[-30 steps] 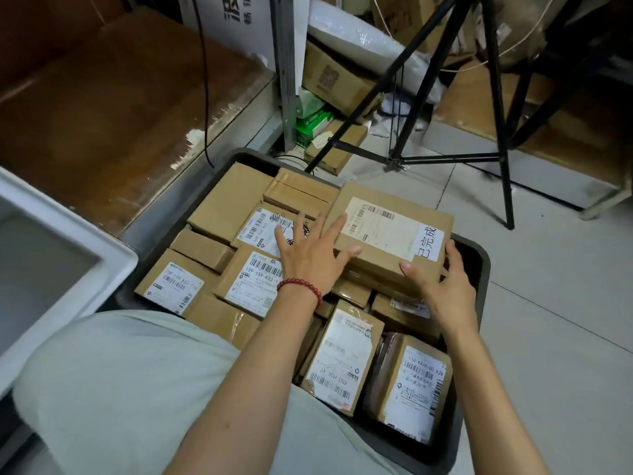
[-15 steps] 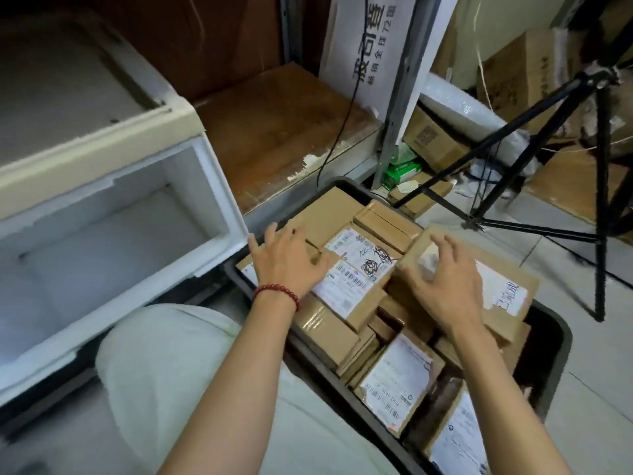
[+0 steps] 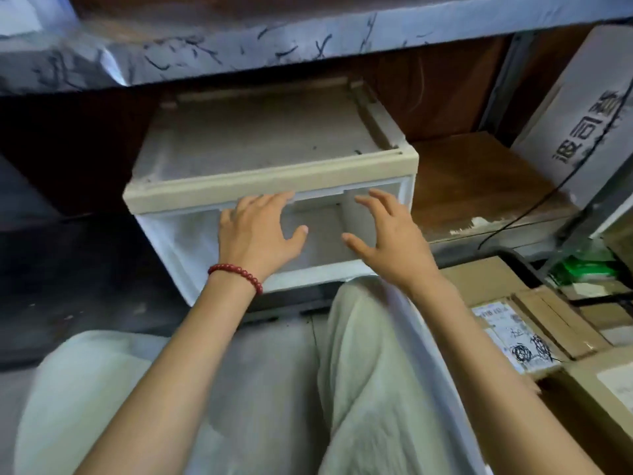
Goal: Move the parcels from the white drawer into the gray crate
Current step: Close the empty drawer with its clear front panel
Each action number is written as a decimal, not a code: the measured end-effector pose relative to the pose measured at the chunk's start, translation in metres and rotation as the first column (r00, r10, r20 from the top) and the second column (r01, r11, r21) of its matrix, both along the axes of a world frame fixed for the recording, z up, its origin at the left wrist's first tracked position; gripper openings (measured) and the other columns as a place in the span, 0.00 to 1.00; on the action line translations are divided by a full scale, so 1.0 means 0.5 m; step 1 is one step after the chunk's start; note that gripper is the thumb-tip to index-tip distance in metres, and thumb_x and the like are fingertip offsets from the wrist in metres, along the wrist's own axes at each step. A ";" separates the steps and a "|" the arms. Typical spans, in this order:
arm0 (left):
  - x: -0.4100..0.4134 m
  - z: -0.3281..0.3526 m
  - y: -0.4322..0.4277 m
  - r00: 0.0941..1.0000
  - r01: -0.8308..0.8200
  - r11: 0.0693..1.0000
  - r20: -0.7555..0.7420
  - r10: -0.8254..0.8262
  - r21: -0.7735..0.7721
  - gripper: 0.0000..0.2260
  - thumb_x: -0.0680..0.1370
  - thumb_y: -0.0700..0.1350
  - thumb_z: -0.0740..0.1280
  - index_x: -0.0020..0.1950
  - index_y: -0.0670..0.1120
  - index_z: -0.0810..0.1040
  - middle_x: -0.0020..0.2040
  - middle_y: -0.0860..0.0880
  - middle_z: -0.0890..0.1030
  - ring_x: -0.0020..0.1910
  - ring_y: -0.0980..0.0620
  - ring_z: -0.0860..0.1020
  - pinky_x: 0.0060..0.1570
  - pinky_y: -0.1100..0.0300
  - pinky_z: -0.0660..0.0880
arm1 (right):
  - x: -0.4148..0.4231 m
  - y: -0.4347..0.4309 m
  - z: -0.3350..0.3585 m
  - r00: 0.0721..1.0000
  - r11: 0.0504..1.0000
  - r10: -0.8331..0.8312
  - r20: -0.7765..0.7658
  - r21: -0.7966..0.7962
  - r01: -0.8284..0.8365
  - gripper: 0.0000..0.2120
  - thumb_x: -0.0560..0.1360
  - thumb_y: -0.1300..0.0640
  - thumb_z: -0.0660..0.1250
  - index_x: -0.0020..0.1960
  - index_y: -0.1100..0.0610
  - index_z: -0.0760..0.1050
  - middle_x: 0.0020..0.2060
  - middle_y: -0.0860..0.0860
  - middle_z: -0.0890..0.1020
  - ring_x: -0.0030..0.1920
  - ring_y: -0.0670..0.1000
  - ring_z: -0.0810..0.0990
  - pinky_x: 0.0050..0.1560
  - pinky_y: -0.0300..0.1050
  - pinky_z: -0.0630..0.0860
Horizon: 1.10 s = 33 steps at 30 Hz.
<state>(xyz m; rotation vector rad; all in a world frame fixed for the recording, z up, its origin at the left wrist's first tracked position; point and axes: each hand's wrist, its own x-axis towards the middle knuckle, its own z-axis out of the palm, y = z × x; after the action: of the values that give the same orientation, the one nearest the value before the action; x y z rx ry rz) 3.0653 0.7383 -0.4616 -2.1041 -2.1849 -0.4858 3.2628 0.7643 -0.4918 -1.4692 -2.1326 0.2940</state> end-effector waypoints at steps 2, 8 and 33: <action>-0.047 0.007 -0.017 0.998 -0.049 0.999 -0.028 0.049 0.014 0.27 0.77 0.59 0.62 0.74 0.54 0.64 0.70 0.52 0.70 0.69 0.47 0.66 0.64 0.51 0.64 | -0.047 0.012 0.015 0.998 0.997 0.062 0.015 0.047 -0.062 0.30 0.76 0.46 0.66 0.74 0.53 0.63 0.74 0.51 0.63 0.73 0.53 0.62 0.70 0.52 0.66; -0.134 -0.026 -0.041 0.992 -0.090 0.996 -0.090 0.093 0.029 0.26 0.77 0.56 0.63 0.74 0.54 0.64 0.71 0.54 0.68 0.69 0.50 0.67 0.65 0.50 0.64 | -0.126 0.052 0.012 0.992 0.981 0.097 0.077 0.163 -0.109 0.27 0.74 0.49 0.69 0.71 0.54 0.68 0.67 0.53 0.70 0.67 0.55 0.69 0.66 0.52 0.68; -0.147 -0.038 0.064 0.965 0.048 0.928 -0.257 0.053 0.370 0.08 0.67 0.45 0.74 0.42 0.50 0.77 0.38 0.53 0.78 0.39 0.48 0.75 0.41 0.57 0.62 | -0.163 0.134 -0.046 0.990 0.767 -0.084 -0.116 0.626 0.138 0.02 0.69 0.50 0.71 0.40 0.48 0.80 0.40 0.45 0.81 0.44 0.51 0.76 0.49 0.47 0.66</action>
<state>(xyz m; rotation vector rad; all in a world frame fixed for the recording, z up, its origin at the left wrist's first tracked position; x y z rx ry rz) 2.9917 0.7704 -0.4804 -1.8422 -1.7831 -0.5367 3.1810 0.8316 -0.5150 -1.1372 -1.8007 -0.3831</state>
